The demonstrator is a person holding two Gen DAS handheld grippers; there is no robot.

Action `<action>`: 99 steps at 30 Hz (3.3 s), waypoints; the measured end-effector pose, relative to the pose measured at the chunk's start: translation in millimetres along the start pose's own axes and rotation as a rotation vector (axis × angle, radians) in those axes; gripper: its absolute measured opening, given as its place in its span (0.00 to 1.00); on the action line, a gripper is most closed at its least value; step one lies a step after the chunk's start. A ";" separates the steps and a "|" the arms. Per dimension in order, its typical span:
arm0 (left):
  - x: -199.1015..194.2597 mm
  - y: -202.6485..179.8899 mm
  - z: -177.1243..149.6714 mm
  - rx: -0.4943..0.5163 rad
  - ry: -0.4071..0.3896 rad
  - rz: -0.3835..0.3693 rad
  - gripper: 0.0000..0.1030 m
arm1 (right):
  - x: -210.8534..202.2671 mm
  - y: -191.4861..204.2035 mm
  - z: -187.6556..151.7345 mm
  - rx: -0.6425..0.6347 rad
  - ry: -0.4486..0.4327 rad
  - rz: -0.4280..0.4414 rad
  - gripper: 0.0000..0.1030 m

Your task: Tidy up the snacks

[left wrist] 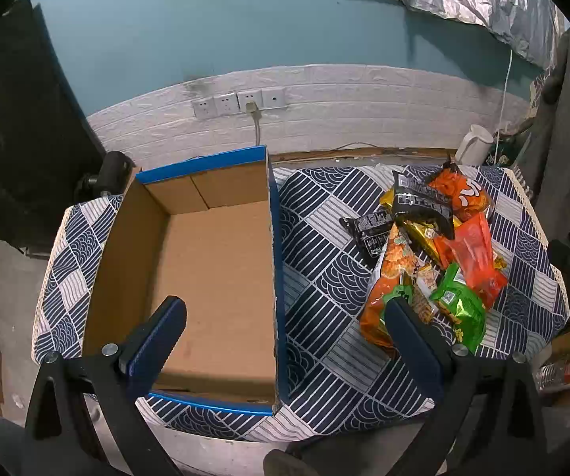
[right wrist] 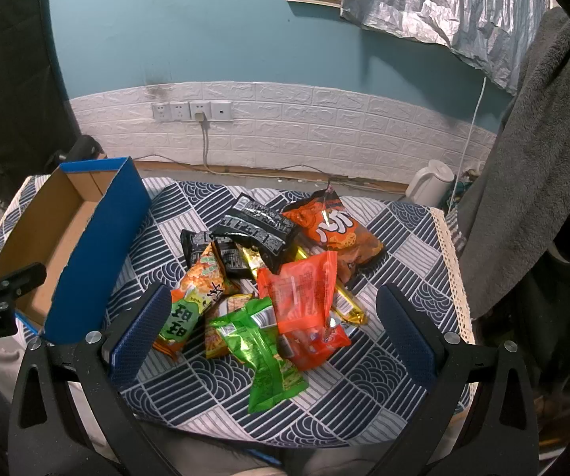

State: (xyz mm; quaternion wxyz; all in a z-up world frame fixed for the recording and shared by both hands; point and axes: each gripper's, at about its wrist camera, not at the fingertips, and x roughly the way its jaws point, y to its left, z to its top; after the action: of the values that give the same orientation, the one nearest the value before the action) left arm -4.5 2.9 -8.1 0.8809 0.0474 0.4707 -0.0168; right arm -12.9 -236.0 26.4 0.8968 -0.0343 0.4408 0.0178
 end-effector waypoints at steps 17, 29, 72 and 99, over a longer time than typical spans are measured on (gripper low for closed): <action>3.9 1.6 0.7 -0.001 0.013 -0.001 0.99 | 1.0 1.4 -0.8 -0.005 0.005 0.001 0.98; 24.8 -13.1 -1.0 0.045 0.069 -0.009 0.99 | 14.7 -4.3 -2.0 -0.045 0.030 0.004 0.98; 142.3 -86.8 -17.1 0.158 0.216 0.008 0.99 | 155.8 -21.2 -77.7 -0.071 0.336 0.169 0.98; 167.3 -117.4 -10.1 0.180 0.230 -0.057 0.99 | 147.5 -36.6 -72.7 0.030 0.308 0.246 0.41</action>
State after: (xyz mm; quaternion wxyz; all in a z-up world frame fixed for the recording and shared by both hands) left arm 71.5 -110.4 -160.7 0.8124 0.1145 0.5663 -0.0782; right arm 22.1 -277.8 -133.0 0.8102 0.0307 0.5739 0.1152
